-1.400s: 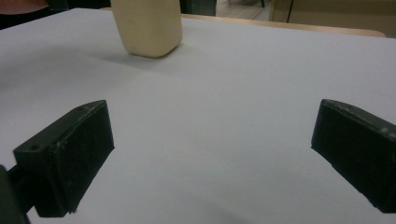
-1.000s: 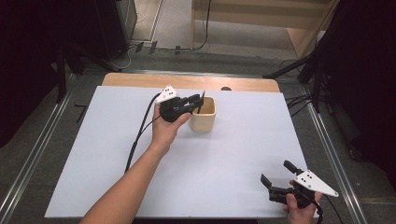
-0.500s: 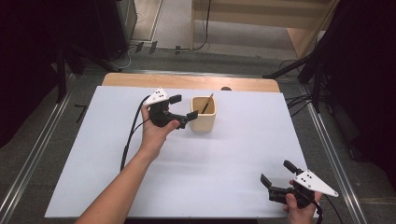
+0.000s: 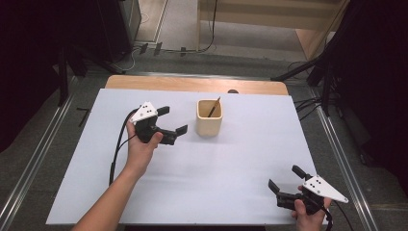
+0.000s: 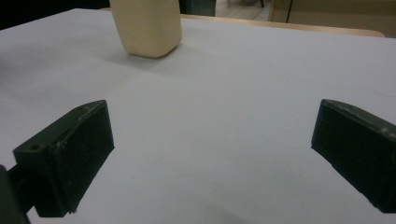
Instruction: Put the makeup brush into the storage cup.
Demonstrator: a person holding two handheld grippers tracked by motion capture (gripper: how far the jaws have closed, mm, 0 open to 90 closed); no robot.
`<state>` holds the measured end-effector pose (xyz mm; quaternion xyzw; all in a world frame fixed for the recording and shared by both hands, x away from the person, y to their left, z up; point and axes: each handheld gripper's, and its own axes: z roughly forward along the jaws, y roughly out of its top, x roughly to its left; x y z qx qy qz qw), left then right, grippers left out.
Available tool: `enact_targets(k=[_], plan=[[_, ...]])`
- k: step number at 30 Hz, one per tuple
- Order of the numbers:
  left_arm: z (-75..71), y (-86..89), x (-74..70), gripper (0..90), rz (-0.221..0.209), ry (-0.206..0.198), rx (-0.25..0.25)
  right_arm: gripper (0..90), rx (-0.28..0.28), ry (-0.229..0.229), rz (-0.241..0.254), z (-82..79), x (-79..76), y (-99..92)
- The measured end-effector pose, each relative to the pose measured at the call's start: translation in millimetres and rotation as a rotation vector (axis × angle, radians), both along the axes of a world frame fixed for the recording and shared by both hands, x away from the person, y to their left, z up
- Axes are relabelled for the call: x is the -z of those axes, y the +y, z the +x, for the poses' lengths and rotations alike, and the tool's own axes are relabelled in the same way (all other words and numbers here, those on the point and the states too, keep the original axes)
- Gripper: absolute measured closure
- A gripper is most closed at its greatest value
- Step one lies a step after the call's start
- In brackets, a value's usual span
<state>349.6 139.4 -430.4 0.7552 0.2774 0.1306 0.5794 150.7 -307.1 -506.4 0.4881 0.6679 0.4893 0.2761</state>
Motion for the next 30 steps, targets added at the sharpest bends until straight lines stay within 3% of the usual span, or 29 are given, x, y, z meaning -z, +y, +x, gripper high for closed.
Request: enact_targets(k=[7,30], plan=[[-20.8,21.5,6.7,0.0,0.014,-0.028,-0.024,0.0,-0.001,-0.002,-0.002,0.0,-0.2,0.3],[-61.3,73.7,25.8,0.0,0.001,-0.018,-0.077,0.0,-0.001,0.0,-0.006,0.7,-0.4,2.4]])
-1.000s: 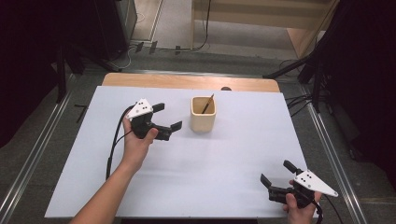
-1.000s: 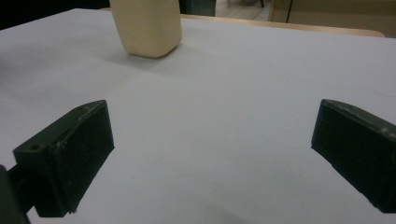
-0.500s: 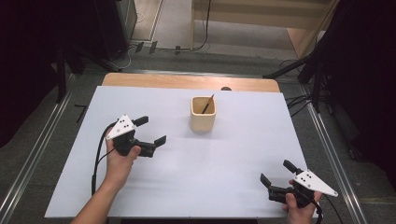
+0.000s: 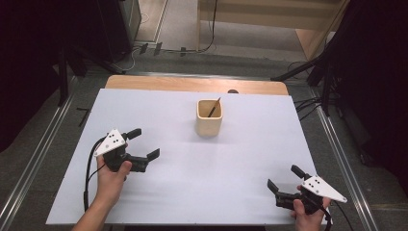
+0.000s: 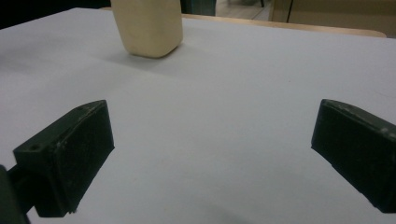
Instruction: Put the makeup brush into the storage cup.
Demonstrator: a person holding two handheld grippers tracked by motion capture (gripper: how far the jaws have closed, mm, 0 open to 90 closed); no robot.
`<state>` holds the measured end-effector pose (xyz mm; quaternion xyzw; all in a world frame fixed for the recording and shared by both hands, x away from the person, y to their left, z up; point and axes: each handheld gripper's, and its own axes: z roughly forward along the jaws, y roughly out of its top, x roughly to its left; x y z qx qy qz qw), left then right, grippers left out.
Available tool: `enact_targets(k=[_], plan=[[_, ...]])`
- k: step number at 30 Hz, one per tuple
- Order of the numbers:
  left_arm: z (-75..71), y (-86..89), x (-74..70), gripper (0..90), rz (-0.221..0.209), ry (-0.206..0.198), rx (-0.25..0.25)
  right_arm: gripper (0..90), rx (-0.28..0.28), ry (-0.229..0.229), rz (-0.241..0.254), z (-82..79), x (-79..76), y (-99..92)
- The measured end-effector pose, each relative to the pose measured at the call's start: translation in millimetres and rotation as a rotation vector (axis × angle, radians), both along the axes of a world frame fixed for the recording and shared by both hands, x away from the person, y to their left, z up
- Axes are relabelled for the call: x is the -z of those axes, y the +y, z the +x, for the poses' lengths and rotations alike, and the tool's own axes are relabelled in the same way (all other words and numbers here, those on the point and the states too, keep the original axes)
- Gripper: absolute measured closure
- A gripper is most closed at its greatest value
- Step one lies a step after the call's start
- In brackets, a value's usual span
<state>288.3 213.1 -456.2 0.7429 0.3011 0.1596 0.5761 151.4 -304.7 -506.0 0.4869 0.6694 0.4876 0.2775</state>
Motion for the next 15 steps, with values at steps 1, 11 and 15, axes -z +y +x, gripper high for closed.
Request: enact_targets(k=[1,11,15], plan=[[-1.5,2.3,0.9,0.0,-0.004,0.003,-0.005,0.0,0.0,-0.001,0.0,0.0,0.0,-0.1],[-16.2,26.9,15.5,0.0,-0.01,0.019,-0.052,0.0,-0.005,0.002,0.004,0.9,0.4,1.4],[-22.5,35.0,16.6,0.0,-0.012,0.017,-0.065,0.0,-0.001,0.0,0.002,0.6,-0.1,2.5]])
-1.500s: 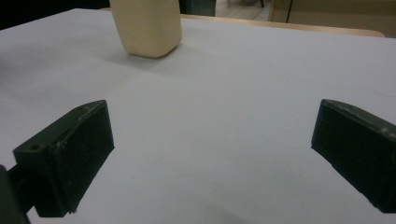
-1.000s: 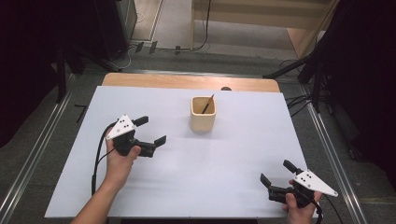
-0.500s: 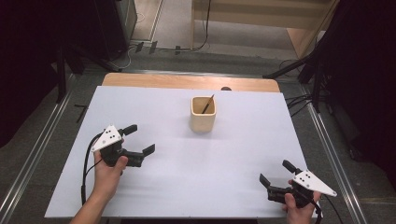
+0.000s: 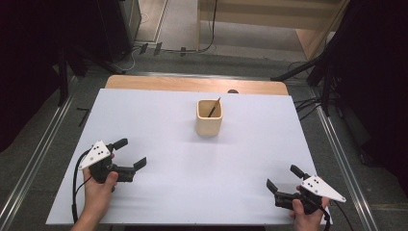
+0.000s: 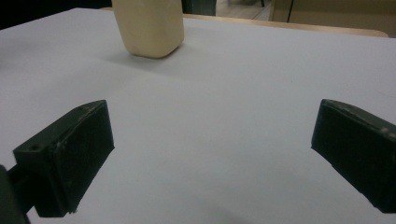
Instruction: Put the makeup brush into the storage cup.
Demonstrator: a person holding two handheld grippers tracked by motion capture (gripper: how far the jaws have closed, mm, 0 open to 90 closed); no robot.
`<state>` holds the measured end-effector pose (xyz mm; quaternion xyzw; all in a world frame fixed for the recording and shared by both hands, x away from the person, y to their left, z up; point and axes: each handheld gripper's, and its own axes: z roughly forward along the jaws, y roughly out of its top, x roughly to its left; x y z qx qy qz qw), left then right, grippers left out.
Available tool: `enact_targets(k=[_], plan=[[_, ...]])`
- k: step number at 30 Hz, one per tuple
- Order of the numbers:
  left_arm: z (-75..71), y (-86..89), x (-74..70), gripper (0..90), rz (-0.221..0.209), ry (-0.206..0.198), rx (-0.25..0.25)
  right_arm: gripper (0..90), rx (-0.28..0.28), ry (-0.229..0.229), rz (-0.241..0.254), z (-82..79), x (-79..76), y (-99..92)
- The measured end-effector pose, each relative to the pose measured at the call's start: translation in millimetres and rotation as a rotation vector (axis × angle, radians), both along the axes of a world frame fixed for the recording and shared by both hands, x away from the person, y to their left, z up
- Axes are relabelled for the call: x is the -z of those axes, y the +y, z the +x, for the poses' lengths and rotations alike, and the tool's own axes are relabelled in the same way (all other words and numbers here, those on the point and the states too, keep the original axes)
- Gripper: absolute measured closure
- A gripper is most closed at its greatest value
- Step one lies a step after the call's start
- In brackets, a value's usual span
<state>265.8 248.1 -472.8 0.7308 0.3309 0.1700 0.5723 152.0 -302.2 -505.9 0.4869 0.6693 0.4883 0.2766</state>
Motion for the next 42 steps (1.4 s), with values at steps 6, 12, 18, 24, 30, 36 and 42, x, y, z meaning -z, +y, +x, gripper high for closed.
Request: enact_targets(k=[6,12,18,24,30,36,42], plan=[[-10.6,12.9,4.6,0.0,0.011,0.011,-0.018,0.0,0.004,-0.003,-0.005,-0.9,-0.9,0.8],[-19.2,26.0,6.2,0.0,0.009,0.015,-0.04,0.0,0.012,-0.004,-0.004,-1.1,-0.9,0.2],[-29.6,34.7,7.9,0.0,0.032,0.013,-0.045,0.0,0.011,-0.006,-0.007,-0.6,-0.5,-0.4],[-36.2,46.4,7.9,0.0,0.038,0.015,-0.05,0.0,0.012,-0.005,-0.008,-0.5,-0.5,-0.2],[-41.9,59.1,9.2,0.0,0.038,0.022,-0.059,0.0,0.02,-0.007,-0.017,-1.4,-0.8,-1.1],[-46.7,62.3,10.3,0.0,0.074,0.022,-0.069,0.0,0.028,-0.012,-0.012,-2.0,-1.6,-3.1],[-47.2,63.8,8.7,0.0,0.085,0.022,-0.072,0.0,0.029,-0.015,-0.022,-2.3,-2.6,-1.3]])
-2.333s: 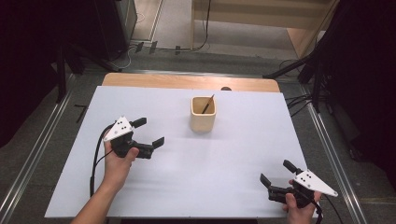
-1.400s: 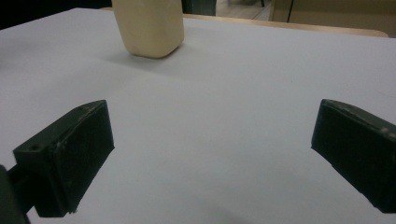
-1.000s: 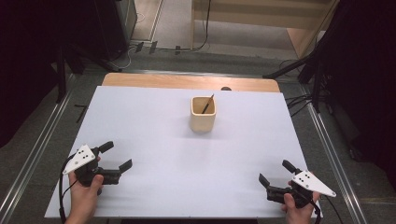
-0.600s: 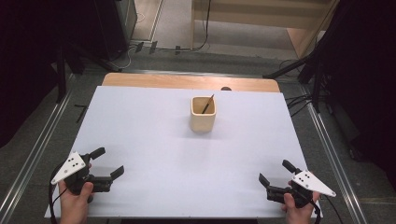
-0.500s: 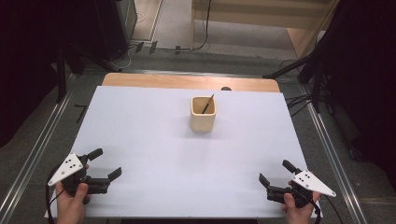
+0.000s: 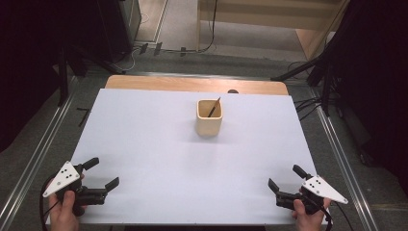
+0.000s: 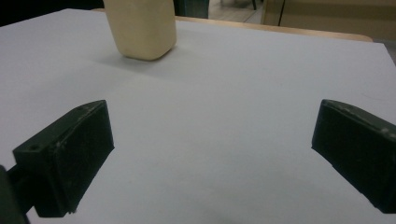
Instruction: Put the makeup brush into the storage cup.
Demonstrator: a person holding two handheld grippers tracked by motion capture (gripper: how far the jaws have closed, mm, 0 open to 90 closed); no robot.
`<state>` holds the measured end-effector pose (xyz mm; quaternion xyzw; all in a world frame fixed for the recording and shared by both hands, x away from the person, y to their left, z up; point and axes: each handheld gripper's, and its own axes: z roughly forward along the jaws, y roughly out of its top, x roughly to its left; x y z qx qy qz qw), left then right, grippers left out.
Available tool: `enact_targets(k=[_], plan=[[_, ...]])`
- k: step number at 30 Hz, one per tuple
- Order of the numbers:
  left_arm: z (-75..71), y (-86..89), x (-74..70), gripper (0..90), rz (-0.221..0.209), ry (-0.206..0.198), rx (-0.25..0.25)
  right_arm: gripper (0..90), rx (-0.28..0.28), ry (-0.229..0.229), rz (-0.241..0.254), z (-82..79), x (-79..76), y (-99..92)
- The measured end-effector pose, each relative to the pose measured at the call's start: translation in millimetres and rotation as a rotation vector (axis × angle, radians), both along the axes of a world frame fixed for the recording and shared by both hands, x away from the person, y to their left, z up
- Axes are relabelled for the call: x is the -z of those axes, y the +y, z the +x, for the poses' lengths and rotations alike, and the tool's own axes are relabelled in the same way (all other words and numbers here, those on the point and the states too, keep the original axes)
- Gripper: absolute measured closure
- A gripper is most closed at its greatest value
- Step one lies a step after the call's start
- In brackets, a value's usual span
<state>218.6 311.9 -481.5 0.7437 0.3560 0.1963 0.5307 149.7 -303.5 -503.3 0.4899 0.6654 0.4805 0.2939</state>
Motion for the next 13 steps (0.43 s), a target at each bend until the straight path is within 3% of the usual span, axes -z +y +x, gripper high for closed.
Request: enact_targets(k=[13], plan=[[1.7,3.6,2.1,0.0,-0.005,0.011,-0.003,0.0,-0.011,0.003,0.004,0.9,1.5,0.8]])
